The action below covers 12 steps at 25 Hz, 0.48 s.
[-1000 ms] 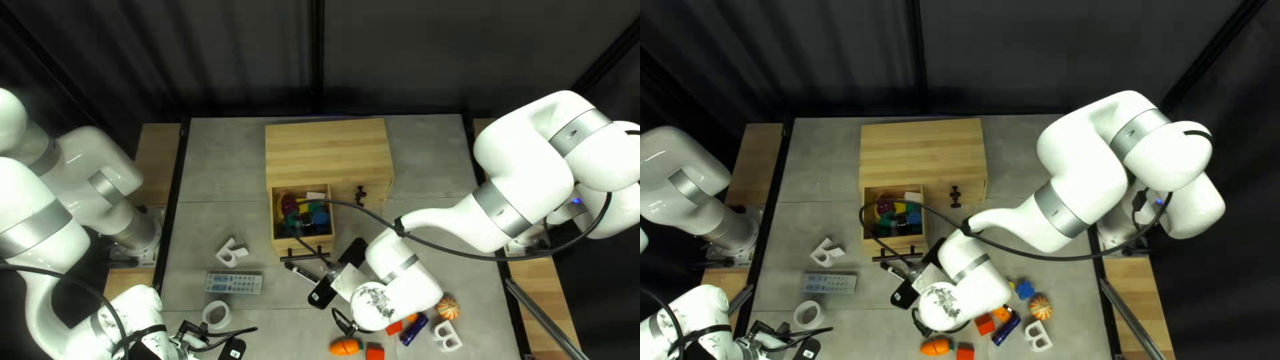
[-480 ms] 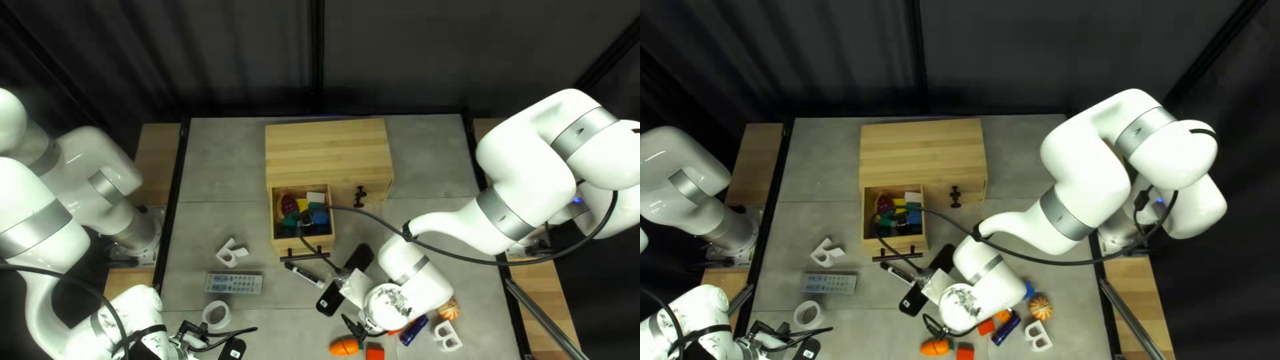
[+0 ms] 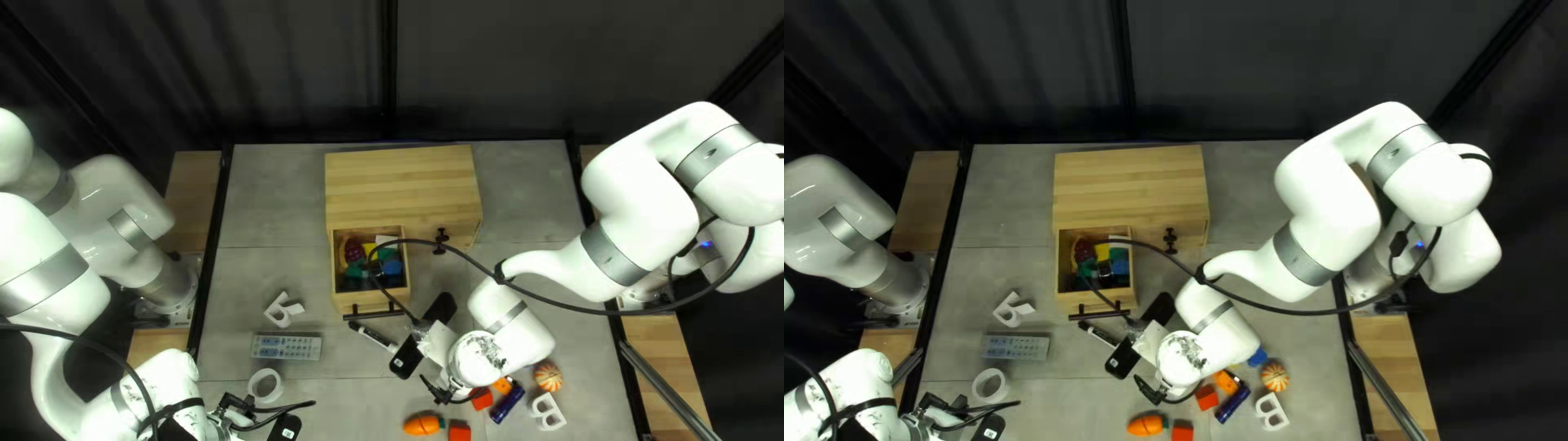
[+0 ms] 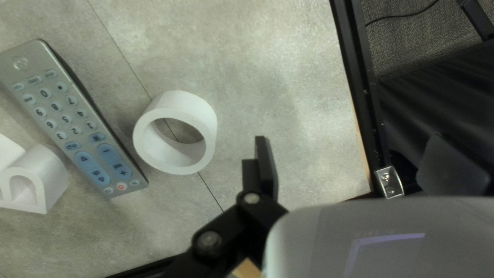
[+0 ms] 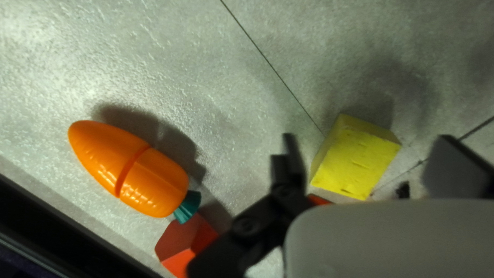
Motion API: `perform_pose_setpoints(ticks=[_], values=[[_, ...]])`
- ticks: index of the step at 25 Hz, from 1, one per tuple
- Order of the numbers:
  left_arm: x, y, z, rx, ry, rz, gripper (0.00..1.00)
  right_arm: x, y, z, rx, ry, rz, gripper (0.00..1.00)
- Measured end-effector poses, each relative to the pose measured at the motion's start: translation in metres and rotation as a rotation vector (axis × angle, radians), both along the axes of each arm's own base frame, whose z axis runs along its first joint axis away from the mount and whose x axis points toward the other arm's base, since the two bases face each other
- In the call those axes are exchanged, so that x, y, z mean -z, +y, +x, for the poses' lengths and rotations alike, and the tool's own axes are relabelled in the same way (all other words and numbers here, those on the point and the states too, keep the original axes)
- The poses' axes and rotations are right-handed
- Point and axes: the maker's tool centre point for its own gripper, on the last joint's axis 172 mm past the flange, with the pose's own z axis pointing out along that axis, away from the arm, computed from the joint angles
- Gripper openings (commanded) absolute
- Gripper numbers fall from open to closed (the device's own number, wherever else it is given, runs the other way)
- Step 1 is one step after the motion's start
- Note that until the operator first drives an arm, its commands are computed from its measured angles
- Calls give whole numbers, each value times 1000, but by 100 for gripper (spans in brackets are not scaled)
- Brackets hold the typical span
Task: Open drawers and place objects into drawer and close
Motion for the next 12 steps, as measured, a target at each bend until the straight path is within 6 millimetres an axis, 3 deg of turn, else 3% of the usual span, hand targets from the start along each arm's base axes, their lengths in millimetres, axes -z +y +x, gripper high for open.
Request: perform_pose_setpoints(ticks=[7,12], values=[[0,0,0,0,0,0,100,-17,-2,-3,-12,21,-37,2],[0,0,0,0,0,0,100,-60,-18,0,-51,14,-120,2]])
